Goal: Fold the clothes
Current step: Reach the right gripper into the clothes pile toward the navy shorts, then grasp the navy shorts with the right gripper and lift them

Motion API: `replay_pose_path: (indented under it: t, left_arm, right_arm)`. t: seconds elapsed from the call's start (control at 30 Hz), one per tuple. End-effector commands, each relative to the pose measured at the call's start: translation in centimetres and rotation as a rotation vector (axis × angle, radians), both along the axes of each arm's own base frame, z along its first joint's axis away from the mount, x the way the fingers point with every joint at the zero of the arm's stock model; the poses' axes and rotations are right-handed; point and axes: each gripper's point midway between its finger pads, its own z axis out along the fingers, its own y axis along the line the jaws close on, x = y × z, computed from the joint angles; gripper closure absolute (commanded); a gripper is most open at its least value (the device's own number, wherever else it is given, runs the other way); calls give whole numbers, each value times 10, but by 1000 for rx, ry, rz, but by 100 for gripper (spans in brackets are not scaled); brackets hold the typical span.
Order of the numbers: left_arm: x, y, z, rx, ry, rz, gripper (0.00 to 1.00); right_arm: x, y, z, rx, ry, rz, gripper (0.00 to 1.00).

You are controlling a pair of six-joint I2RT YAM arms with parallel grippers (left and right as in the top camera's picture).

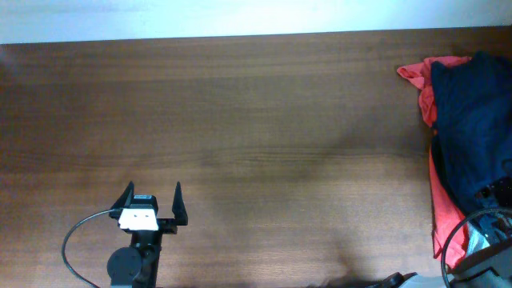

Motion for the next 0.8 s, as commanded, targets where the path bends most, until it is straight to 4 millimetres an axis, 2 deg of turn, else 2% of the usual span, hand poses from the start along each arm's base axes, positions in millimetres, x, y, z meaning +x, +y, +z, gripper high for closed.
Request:
replay_pose_path:
  t: [0.0, 0.27, 0.47, 0.6, 0.67, 0.77]
  left_arm:
    - [0, 2, -2, 15, 4, 10, 1]
    - [0, 2, -2, 15, 4, 10, 1]
    - [0, 2, -2, 15, 4, 10, 1]
    - [0, 2, -2, 15, 4, 10, 1]
    - [0, 2, -2, 15, 4, 10, 1]
    - [0, 2, -2, 15, 4, 10, 1]
  right_arm:
    - [-2, 4, -9, 18, -7, -5, 26]
    - [-3, -6, -18, -35, 4, -16, 27]
    - [-3, -7, -24, -34, 1, -42, 28]
    - [-2, -8, -25, -32, 0, -58, 37]
    - [-2, -8, -25, -33, -2, -61, 50]
    - [-1, -8, -25, -33, -5, -60, 61]
